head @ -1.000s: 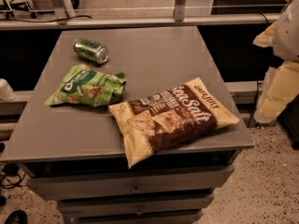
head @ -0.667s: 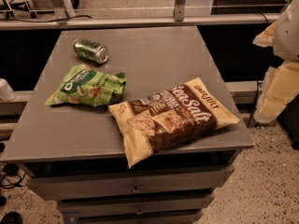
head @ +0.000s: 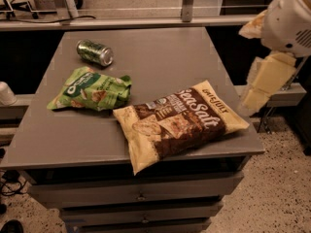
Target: Pick green rice chip bag
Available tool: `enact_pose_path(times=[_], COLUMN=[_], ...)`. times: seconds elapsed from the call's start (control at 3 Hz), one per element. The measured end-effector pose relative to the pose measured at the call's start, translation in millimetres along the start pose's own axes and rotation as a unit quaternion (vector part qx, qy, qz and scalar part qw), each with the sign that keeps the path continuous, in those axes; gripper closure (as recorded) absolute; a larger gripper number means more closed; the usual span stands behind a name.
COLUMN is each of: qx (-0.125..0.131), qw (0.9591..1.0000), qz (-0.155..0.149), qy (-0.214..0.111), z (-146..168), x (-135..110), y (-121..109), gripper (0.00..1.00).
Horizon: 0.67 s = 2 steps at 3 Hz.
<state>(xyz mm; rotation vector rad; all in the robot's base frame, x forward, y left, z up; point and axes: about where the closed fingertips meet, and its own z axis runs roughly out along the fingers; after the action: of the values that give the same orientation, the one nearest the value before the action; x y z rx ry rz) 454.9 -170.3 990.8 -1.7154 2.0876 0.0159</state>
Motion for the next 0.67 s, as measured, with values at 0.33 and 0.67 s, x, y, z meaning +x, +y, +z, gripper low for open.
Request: enact_pose_path(times=[0.33,0.67], qx=[-0.009,-0.015], qw=[0.9966,0.9876], qz=[-0.012,-0.021], qy=[-0.08,-0.155], z=[9.4,22.9], x=[-69.0,-139.0], y=[4.2,9.8], gripper=[0.0,0.0])
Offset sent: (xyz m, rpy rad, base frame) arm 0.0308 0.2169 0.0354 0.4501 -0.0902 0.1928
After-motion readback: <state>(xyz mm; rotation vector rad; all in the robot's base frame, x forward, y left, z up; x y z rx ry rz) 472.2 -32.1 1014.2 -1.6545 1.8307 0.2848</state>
